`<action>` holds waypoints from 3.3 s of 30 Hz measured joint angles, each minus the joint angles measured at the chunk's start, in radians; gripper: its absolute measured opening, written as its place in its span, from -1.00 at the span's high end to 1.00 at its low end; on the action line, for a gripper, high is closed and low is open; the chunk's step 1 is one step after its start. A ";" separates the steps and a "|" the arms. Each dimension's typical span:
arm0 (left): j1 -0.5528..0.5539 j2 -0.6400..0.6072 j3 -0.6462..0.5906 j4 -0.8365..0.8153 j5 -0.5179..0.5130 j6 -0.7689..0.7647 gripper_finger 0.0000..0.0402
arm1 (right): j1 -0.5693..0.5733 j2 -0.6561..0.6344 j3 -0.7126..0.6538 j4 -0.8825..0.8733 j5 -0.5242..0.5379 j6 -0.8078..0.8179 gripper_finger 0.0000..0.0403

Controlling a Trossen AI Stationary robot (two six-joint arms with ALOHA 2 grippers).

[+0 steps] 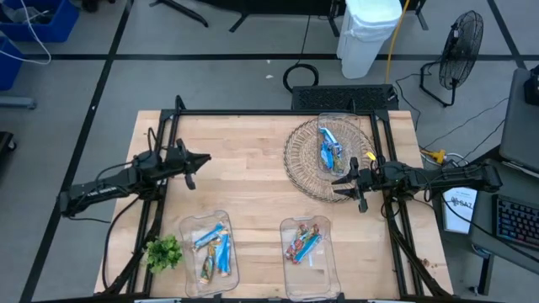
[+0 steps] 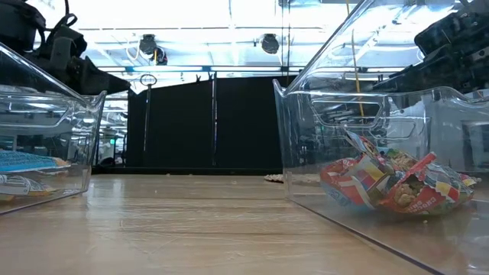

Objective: Pick and place Granola Bars by type
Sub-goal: Return to Home Position

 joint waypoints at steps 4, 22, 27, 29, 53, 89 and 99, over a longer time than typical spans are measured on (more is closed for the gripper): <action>0.000 0.014 0.000 -0.002 0.000 -0.028 0.84 | 0.000 0.000 0.000 0.000 0.000 0.000 0.43; 0.000 0.029 -0.003 0.035 -0.005 -0.038 0.84 | 0.000 0.000 0.000 0.000 0.000 0.000 0.43; 0.000 0.030 -0.003 0.037 -0.005 -0.038 0.84 | 0.000 0.000 0.000 0.000 0.000 0.000 0.43; 0.000 0.030 -0.003 0.038 -0.005 -0.038 0.84 | 0.000 0.000 0.000 0.000 0.000 0.000 0.43; -0.001 0.030 -0.003 0.040 -0.005 -0.037 0.84 | 0.000 0.000 0.000 0.000 0.000 0.000 0.43; 0.000 0.030 -0.002 0.041 -0.004 -0.038 0.84 | 0.000 0.000 0.000 0.000 0.000 0.000 0.43; 0.000 0.030 -0.002 0.041 -0.004 -0.038 0.84 | 0.000 0.000 0.000 0.000 0.000 0.000 0.43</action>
